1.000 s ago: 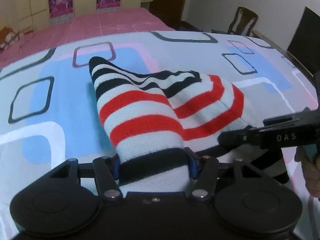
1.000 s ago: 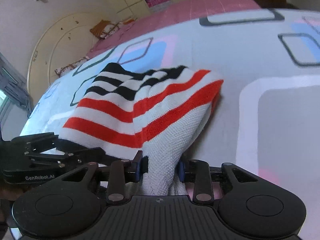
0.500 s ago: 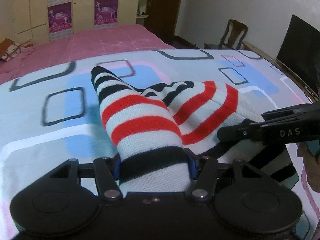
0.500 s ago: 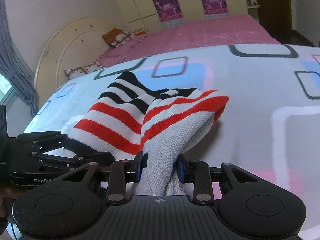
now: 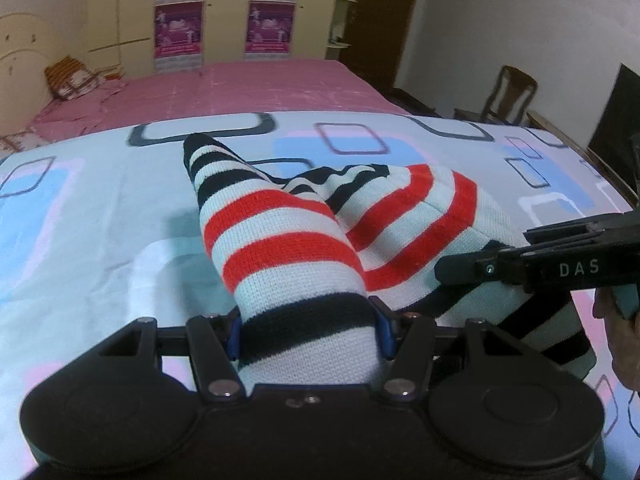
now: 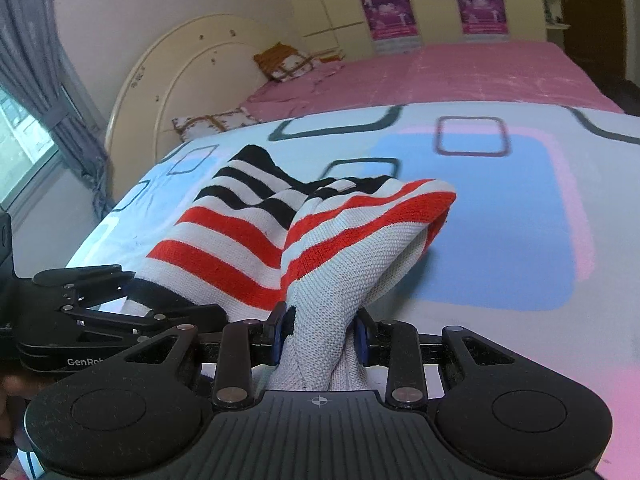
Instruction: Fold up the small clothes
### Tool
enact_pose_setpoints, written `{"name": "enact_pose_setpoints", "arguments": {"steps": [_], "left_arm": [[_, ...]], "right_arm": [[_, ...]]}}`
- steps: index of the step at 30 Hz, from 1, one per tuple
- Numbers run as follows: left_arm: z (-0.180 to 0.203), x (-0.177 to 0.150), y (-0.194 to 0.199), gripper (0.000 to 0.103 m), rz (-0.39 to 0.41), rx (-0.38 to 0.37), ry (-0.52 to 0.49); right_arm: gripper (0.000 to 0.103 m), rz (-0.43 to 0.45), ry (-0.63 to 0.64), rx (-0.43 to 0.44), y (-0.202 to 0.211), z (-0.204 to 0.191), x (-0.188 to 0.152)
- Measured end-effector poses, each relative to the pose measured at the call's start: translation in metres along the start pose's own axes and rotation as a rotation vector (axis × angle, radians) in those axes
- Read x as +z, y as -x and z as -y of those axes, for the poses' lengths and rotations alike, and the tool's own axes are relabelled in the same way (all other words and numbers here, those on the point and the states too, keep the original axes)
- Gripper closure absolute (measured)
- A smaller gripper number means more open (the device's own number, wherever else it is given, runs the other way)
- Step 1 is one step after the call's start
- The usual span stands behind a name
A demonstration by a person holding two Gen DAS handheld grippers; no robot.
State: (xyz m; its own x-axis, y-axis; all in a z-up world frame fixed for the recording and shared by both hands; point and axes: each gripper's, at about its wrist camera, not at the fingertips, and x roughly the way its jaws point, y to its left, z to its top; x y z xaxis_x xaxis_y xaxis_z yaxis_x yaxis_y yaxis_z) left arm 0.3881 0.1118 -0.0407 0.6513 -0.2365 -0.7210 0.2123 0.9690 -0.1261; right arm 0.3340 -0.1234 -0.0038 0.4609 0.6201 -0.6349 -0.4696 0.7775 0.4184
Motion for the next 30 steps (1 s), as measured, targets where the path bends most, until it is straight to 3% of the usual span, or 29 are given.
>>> {"name": "enact_pose_setpoints", "arguments": {"steps": [5, 8, 10, 13, 15, 16, 17, 18, 19, 21, 22, 23, 24, 26, 28, 30], "left_arm": [[-0.037, -0.009, -0.014, 0.044, 0.019, -0.021, 0.06], [-0.063, -0.03, -0.041, 0.026, -0.011, -0.05, 0.15], [-0.073, -0.037, -0.043, 0.024, 0.012, -0.088, 0.207], [-0.069, -0.036, -0.039, 0.022, 0.016, -0.085, 0.182], [-0.074, -0.034, -0.036, 0.012, 0.004, -0.083, 0.185], [-0.078, -0.033, -0.032, 0.01, -0.005, -0.088, 0.198], [-0.085, -0.033, -0.029, 0.009, -0.011, -0.102, 0.214], [-0.092, -0.034, -0.022, 0.012, -0.004, -0.112, 0.228], [-0.097, -0.034, -0.011, 0.015, 0.032, -0.105, 0.232], [-0.103, -0.029, 0.001, 0.035, 0.098, -0.084, 0.214], [-0.103, -0.022, 0.003, 0.037, 0.122, -0.085, 0.201], [-0.102, -0.015, 0.002, 0.038, 0.134, -0.099, 0.188], [-0.1, -0.007, -0.003, 0.041, 0.131, -0.111, 0.175], [-0.092, 0.005, -0.016, 0.048, 0.116, -0.138, 0.133], [-0.08, 0.009, -0.038, 0.049, 0.065, -0.129, 0.07], [-0.073, 0.0, -0.059, 0.049, 0.013, -0.112, 0.025]], "right_arm": [[0.07, -0.026, -0.011, -0.012, -0.038, -0.004, 0.003], [0.069, -0.101, -0.081, -0.053, -0.076, 0.016, -0.011], [0.068, -0.072, -0.177, -0.014, -0.082, 0.032, -0.019], [0.068, -0.066, -0.163, -0.015, -0.079, 0.032, -0.02], [0.065, -0.073, -0.172, -0.007, -0.079, 0.035, -0.019], [0.054, -0.076, -0.183, -0.01, -0.078, 0.038, -0.018], [0.034, -0.08, -0.182, -0.043, -0.075, 0.039, -0.016], [0.028, -0.086, -0.172, -0.08, -0.069, 0.037, -0.015], [0.028, -0.08, -0.159, -0.091, -0.062, 0.037, -0.013], [0.028, -0.029, -0.143, -0.107, -0.046, 0.035, -0.006], [0.035, 0.01, -0.125, -0.119, -0.04, 0.031, 0.0], [0.049, 0.037, -0.103, -0.122, -0.038, 0.028, 0.007], [0.055, 0.05, -0.083, -0.115, -0.041, 0.024, 0.015], [0.077, 0.05, -0.029, -0.109, -0.055, 0.014, 0.028], [0.081, 0.007, 0.047, -0.131, -0.08, 0.004, 0.032], [0.081, -0.073, 0.16, -0.222, -0.109, 0.0, 0.025]]}}
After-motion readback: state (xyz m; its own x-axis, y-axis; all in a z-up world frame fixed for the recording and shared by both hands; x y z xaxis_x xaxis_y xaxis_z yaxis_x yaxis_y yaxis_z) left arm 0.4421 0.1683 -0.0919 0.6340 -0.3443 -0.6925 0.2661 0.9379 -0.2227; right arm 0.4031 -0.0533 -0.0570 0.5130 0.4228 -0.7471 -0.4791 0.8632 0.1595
